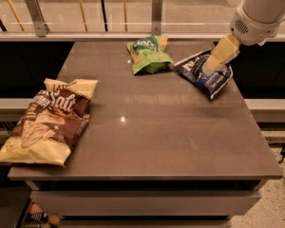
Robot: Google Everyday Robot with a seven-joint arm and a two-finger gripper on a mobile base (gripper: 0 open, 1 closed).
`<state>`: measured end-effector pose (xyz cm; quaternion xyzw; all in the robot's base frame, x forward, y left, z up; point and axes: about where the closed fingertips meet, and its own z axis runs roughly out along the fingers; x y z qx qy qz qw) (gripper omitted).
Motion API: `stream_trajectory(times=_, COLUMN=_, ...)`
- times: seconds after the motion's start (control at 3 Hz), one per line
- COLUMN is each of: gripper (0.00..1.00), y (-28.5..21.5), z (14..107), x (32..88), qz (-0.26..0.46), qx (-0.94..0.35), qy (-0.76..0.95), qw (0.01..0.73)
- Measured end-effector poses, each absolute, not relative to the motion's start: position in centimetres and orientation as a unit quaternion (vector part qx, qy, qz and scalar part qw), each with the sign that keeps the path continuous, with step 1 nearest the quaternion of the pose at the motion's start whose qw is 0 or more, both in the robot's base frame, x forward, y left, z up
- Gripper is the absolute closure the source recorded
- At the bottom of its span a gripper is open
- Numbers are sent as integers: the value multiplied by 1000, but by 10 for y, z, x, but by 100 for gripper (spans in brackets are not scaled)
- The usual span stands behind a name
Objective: Move blue chip bag near brown chip bag
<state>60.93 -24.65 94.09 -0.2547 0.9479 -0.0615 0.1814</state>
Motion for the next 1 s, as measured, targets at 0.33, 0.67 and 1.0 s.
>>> stream_trajectory(times=0.33, gripper=0, y=-247, z=931, x=623, qz=-39, qx=-269, qy=942, qw=197)
stream_trajectory(times=0.67, gripper=0, y=-250, z=917, x=639, qz=-45, qx=-276, qy=937, qw=211)
stream_trajectory(times=1.0, gripper=0, y=-265, z=883, x=665, qz=-72, qx=-271, qy=939, qw=200)
